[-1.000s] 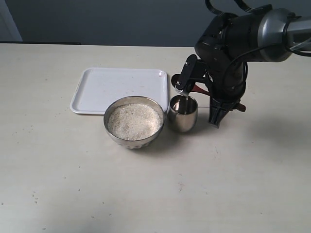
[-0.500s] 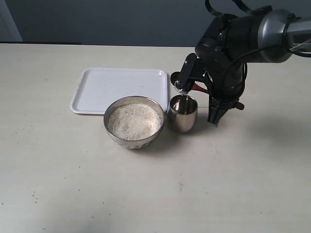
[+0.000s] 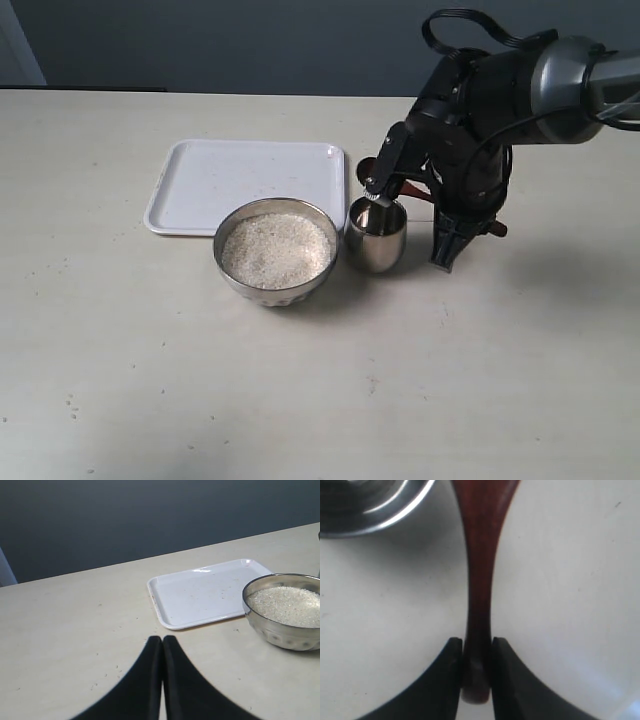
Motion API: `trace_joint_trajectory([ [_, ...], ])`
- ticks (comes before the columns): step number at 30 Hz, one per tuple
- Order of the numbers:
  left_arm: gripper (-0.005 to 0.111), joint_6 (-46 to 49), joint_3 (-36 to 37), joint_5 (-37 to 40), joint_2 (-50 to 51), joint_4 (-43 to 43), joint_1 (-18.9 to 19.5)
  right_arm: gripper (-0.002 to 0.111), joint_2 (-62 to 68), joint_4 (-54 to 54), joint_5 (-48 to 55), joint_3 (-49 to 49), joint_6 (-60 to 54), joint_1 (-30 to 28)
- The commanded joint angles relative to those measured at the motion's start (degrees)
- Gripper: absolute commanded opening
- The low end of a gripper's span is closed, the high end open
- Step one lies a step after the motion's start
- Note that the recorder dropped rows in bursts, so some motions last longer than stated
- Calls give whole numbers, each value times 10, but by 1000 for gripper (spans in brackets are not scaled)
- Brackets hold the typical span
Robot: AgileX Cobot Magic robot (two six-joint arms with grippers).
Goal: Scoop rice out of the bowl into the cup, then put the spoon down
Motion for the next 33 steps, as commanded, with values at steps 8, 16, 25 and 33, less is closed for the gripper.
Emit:
trace_joint_trajectory([
  [8, 1, -1, -1, -8, -2, 0, -1, -1, -2, -20, -4, 3, 18, -2],
  [16, 1, -1, -1, -8, -2, 0, -1, -1, -2, -20, -10, 5, 29, -2],
  [25, 1, -1, -1, -8, -2, 0, -1, -1, -2, -55, -21, 19, 58, -2],
  [33, 1, -1, -1, -8, -2, 0, -1, -1, -2, -60, -32, 19, 61, -1],
])
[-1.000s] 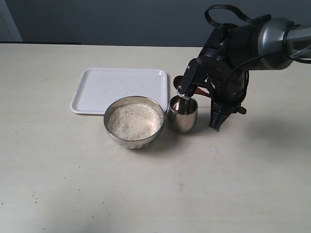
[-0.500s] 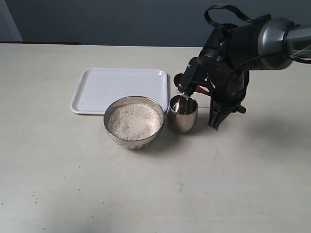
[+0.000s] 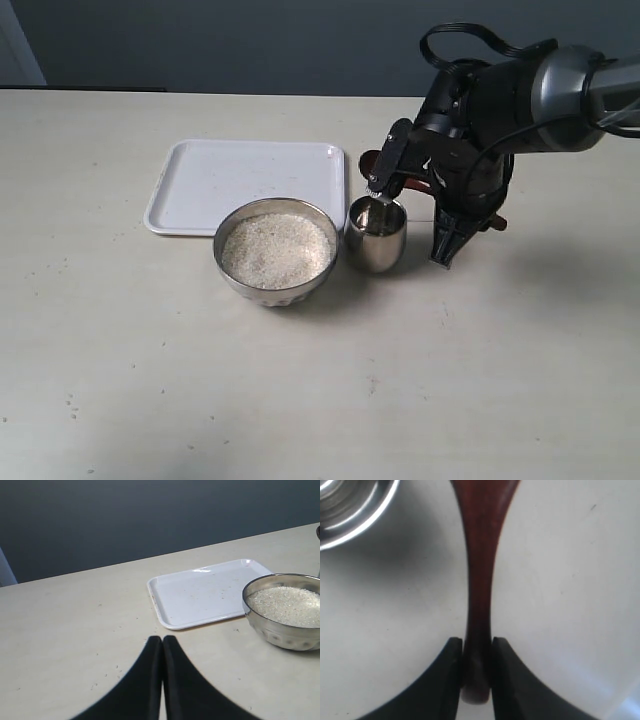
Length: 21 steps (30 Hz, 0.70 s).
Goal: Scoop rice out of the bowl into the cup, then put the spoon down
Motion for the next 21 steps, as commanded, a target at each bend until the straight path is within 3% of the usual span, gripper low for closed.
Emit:
trace_joint_trajectory([
  [1, 1, -1, -1, -8, -2, 0, -1, -1, -2, -10, -6, 2, 7, -1],
  [21, 1, -1, -1, -8, -2, 0, -1, -1, -2, -41, -10, 20, 30, -1],
])
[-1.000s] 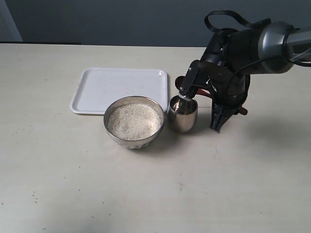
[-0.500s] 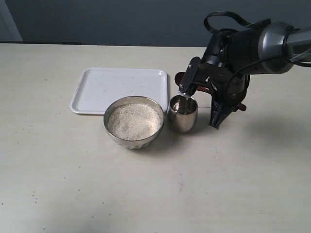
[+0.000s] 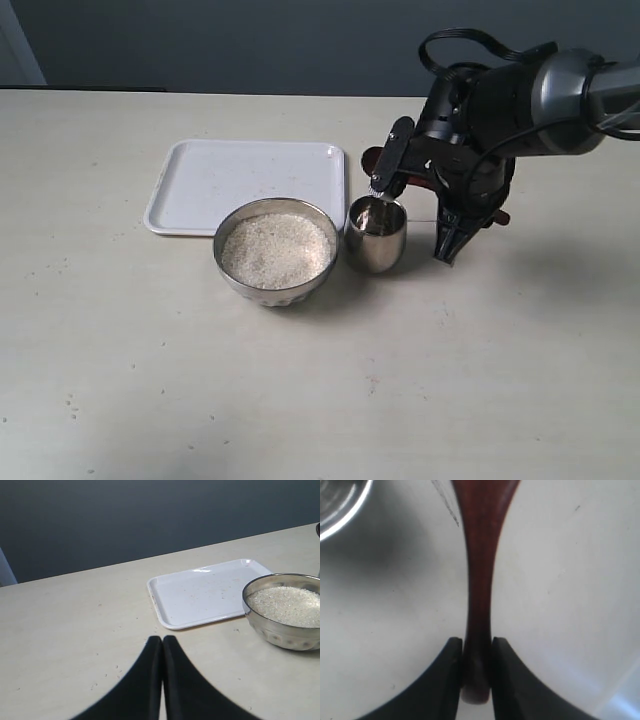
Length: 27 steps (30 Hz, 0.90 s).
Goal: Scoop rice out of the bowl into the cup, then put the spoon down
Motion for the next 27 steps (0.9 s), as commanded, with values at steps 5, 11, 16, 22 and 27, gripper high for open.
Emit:
trace_joint_trajectory([
  [5, 1, -1, -1, -8, -2, 0, -1, -1, -2, -14, -12, 35, 24, -1],
  [11, 1, -1, -1, -8, -2, 0, -1, -1, -3, -14, -14, 35, 25, -1],
  [16, 1, -1, -1, -8, -2, 0, -1, -1, -3, -40, -11, 35, 38, 9],
  [22, 1, -1, -1, -8, -2, 0, -1, -1, -3, -62, -12, 35, 59, 25],
  [27, 1, -1, -1, -8, -2, 0, -1, -1, -3, -61, -5, 35, 61, 25],
])
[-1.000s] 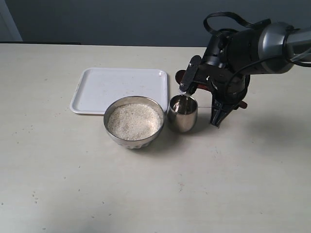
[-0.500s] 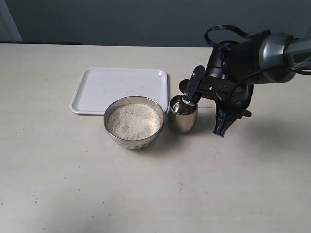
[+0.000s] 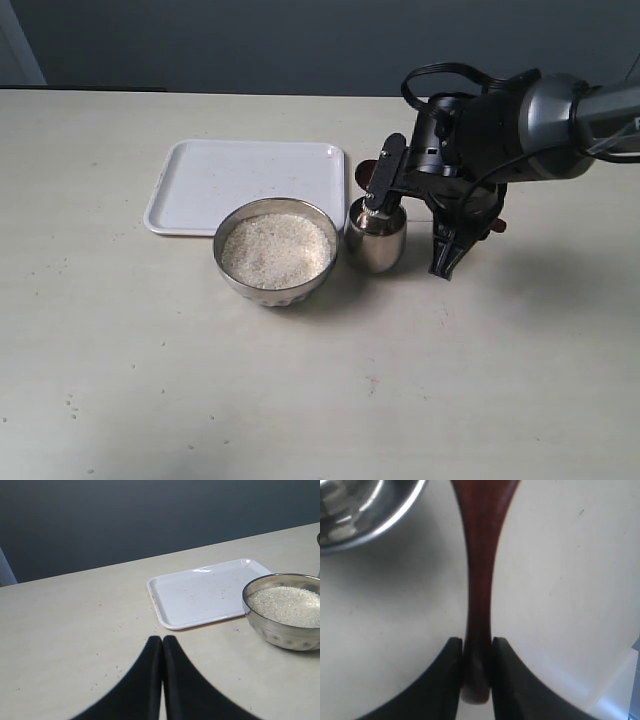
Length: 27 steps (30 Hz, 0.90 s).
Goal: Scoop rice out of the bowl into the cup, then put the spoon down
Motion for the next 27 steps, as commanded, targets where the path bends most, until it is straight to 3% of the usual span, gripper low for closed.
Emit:
trace_joint_trajectory([
  [1, 1, -1, -1, -8, -2, 0, -1, -1, -3, -8, 5, 2, 6, 0],
  [27, 1, -1, -1, -8, -2, -1, -1, -1, -10, -60, -1, 44, 64, 1],
])
